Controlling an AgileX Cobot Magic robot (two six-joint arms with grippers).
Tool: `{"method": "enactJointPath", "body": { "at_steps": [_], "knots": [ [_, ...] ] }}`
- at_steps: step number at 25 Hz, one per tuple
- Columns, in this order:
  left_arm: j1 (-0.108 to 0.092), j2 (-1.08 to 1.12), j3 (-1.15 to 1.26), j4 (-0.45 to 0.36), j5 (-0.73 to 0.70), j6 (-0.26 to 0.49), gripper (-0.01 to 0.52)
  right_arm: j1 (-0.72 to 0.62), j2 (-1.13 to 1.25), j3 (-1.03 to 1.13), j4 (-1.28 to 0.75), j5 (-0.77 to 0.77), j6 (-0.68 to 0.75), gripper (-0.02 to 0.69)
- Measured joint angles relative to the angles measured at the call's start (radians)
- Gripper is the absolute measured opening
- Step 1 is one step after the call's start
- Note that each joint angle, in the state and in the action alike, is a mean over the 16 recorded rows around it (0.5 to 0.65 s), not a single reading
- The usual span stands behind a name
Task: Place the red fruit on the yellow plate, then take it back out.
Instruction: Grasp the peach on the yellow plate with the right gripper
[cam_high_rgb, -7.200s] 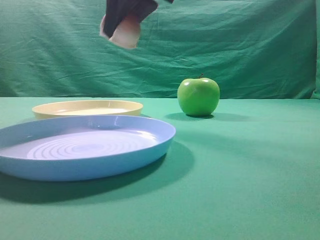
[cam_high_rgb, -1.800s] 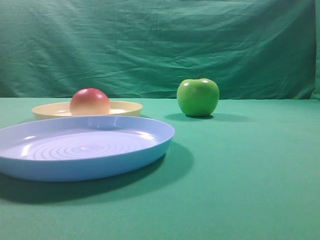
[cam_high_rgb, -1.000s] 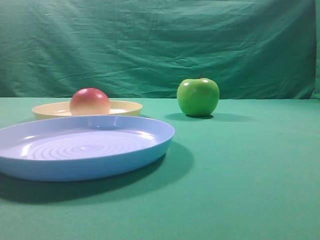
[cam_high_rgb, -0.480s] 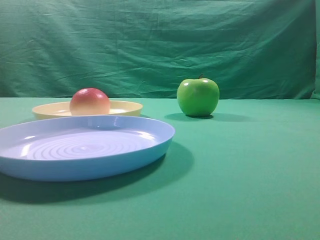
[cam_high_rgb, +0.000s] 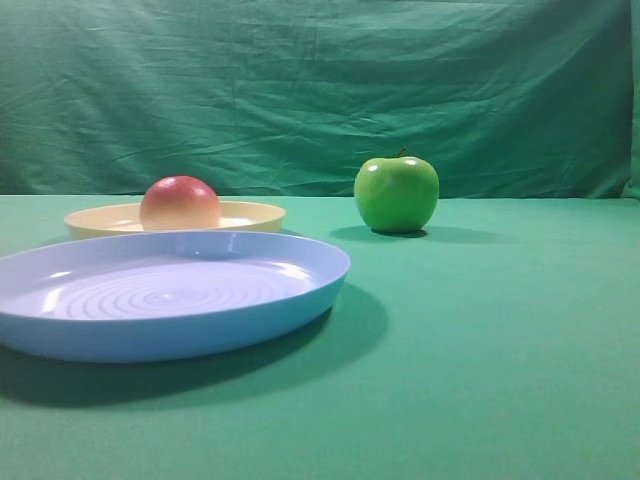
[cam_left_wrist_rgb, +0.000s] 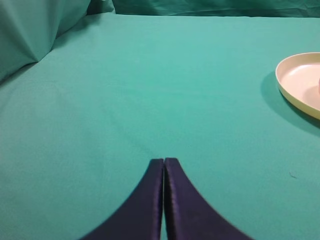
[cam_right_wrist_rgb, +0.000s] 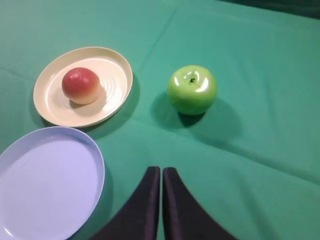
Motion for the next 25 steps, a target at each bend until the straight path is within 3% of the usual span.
{"method": "enactJointPath", "body": {
  "at_steps": [13, 25],
  "knots": [
    [0.000, 0.000, 0.000, 0.000, 0.000, 0.000, 0.000, 0.001, 0.309, -0.131, 0.189, -0.124, -0.199, 0.000],
    [0.000, 0.000, 0.000, 0.000, 0.000, 0.000, 0.000, 0.021, 0.708, -0.634, 0.235, 0.149, -0.349, 0.000]
  ]
}}
